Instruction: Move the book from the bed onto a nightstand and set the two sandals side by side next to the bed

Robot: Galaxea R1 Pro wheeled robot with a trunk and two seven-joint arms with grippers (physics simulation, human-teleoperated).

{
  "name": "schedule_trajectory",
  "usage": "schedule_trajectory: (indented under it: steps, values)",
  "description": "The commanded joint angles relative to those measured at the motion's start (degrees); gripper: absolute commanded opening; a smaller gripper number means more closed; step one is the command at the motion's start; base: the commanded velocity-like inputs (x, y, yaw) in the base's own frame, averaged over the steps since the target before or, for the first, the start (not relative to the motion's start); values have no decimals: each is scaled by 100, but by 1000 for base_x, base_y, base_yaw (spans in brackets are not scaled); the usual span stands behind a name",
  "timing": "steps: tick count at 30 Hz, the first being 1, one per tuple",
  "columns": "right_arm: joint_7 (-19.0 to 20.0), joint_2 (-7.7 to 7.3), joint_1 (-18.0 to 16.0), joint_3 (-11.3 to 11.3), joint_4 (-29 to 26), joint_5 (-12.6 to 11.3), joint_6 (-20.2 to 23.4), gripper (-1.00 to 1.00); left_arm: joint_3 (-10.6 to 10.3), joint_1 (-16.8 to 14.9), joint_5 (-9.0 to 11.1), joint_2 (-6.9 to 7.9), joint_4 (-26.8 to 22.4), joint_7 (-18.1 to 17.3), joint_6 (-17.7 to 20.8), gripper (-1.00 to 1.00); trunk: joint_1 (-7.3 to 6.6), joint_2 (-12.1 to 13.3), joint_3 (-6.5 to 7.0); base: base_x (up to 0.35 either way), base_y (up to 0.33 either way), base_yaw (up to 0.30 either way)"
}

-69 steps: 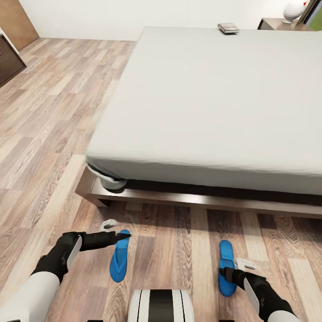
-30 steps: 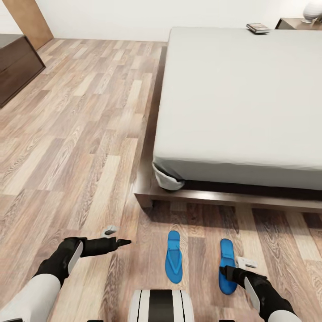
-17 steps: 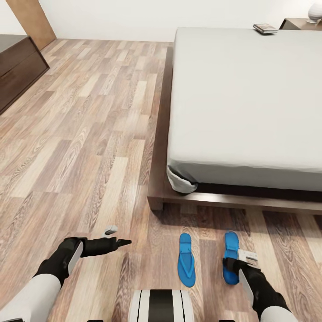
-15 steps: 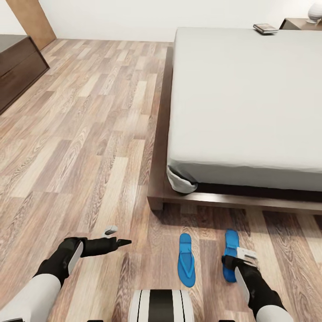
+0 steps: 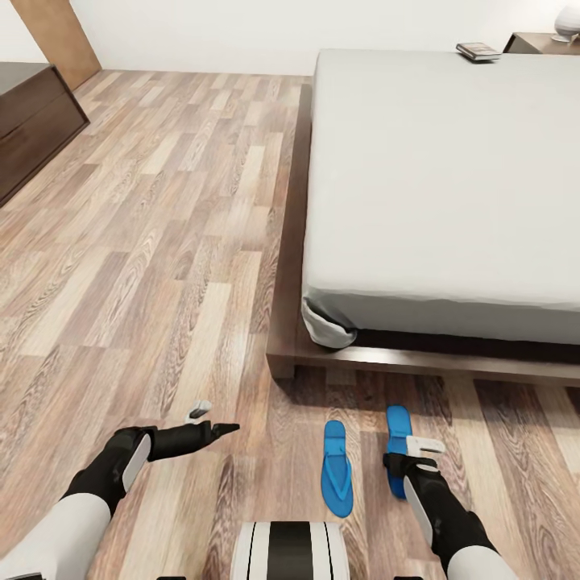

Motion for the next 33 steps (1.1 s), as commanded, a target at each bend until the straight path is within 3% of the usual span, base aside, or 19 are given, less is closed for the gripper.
schedule_trajectory:
  steps: [1,10,16,23,33]
  values:
    - [8,7,-1,-18,-11,36,36,-100,7,-2,31,0,11,-4,38,100,-1,-1,-3,0,25,0]
    - [7,6,-1,-14,5,34,35,-100,10,-2,44,0,243,12,-320,100,-1,-1,-3,0,88,0]
    - [7,6,-2,-8,6,34,36,-100,10,-2,49,4,282,15,-362,100,-1,-1,-3,0,233,0]
    - [7,3,-1,-8,6,34,36,-100,10,-2,49,7,289,15,-368,100,-1,-1,-3,0,23,0]
    - [7,7,-1,-6,8,34,36,-100,23,-2,54,9,408,21,-367,100,25,-15,-225,0,0,0]
